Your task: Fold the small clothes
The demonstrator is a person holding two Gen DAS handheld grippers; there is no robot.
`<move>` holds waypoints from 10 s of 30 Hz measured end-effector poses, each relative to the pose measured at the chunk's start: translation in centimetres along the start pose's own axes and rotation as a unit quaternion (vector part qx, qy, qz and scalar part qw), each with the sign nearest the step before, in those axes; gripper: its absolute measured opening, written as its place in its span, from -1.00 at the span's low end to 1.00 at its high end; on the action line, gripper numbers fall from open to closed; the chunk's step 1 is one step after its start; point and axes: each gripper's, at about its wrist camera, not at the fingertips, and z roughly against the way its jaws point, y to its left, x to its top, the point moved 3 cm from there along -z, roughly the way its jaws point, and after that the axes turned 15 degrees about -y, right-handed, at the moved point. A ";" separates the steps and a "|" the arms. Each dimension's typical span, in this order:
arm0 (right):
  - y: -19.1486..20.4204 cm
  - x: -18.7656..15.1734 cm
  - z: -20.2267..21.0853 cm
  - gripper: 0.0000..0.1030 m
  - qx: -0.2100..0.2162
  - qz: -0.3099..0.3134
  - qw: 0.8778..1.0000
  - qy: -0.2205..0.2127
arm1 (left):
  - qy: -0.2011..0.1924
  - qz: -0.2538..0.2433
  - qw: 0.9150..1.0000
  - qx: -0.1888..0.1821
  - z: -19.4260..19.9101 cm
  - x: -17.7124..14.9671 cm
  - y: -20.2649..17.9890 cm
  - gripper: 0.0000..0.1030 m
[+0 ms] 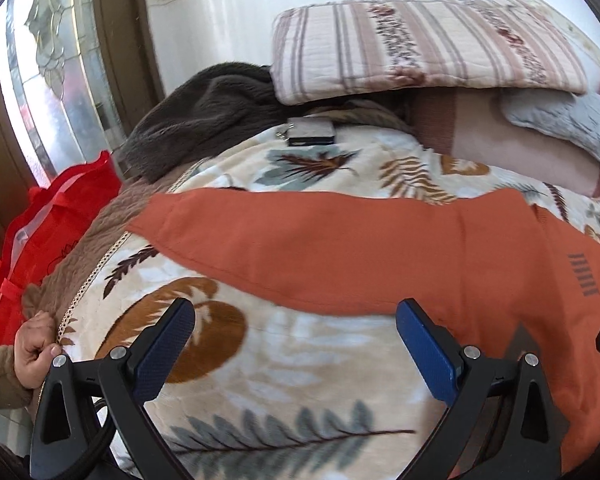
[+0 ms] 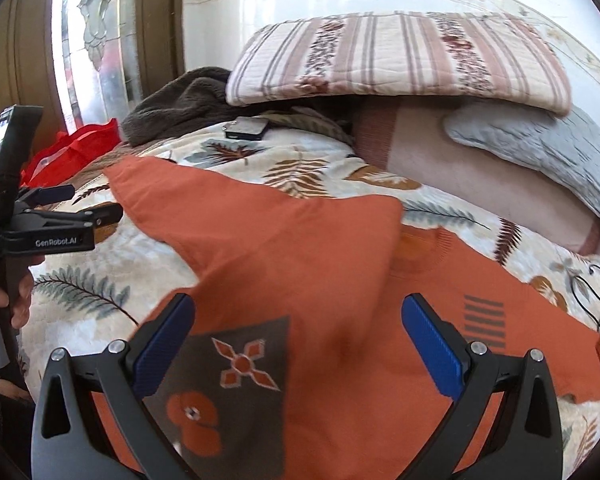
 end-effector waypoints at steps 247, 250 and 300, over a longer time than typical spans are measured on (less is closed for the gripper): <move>-45.2 -12.8 10.7 0.45 -0.313 -0.203 0.924 0.082 | 0.075 -0.066 0.991 -0.091 -6.3 -0.6 -36.1 0.55; -48.2 -14.1 8.8 0.45 -0.341 -0.153 0.920 0.116 | 0.102 -0.084 0.987 -0.096 -7.7 -2.4 -37.0 0.55; -31.5 -8.1 1.0 0.35 -0.217 -0.190 0.955 0.068 | 0.133 -0.017 0.983 -0.128 -10.5 -1.1 -31.8 -0.65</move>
